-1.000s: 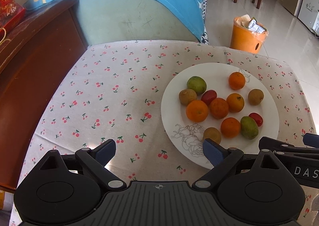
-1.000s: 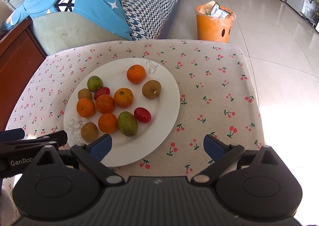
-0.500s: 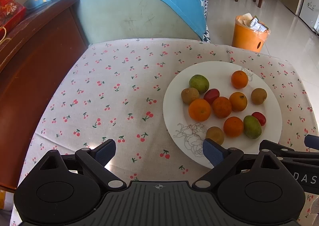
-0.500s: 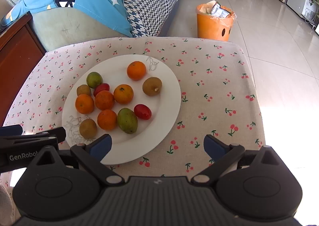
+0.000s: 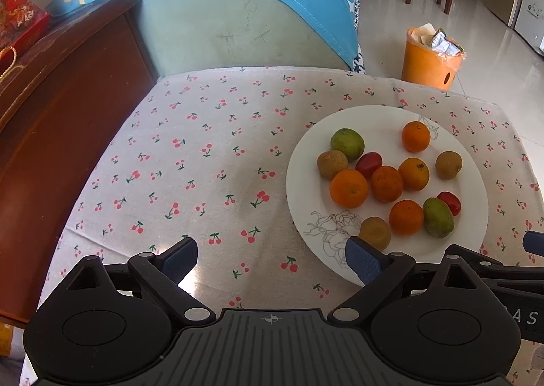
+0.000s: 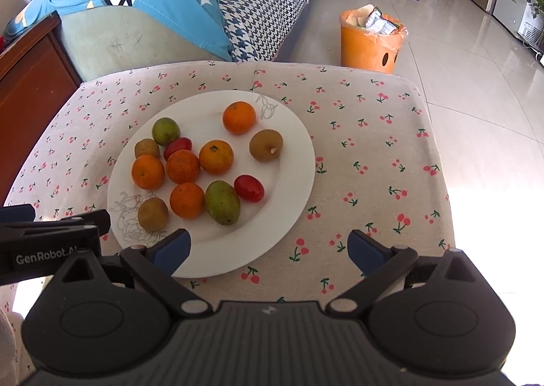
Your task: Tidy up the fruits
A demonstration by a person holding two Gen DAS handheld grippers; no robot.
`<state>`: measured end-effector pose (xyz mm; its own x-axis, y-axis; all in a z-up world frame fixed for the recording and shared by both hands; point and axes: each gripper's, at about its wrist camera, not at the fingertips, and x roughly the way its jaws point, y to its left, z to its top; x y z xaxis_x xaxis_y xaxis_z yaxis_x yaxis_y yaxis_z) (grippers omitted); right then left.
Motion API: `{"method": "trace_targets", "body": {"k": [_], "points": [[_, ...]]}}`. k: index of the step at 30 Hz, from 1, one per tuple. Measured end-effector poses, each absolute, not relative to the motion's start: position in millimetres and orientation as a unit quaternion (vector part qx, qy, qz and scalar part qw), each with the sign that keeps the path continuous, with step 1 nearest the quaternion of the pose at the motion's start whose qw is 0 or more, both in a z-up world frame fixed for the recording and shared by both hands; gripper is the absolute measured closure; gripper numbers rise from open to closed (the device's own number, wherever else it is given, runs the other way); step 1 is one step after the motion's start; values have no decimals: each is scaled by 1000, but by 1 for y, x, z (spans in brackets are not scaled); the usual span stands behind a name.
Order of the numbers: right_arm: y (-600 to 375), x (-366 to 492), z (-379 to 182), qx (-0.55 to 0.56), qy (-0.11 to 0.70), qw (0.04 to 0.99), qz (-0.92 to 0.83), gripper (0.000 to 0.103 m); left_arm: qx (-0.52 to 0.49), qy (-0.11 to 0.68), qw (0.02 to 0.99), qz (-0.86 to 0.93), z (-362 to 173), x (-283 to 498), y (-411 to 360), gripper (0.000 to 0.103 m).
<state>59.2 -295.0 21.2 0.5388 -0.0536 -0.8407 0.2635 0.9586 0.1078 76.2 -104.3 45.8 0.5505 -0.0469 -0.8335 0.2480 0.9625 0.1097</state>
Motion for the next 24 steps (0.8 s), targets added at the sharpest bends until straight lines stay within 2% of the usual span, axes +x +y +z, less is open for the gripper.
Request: {"method": "trace_targets", "body": {"k": [24], "points": [[-282, 45, 24, 98, 451, 884, -72, 5, 121, 451, 881, -75, 52, 60, -92, 8]]}}
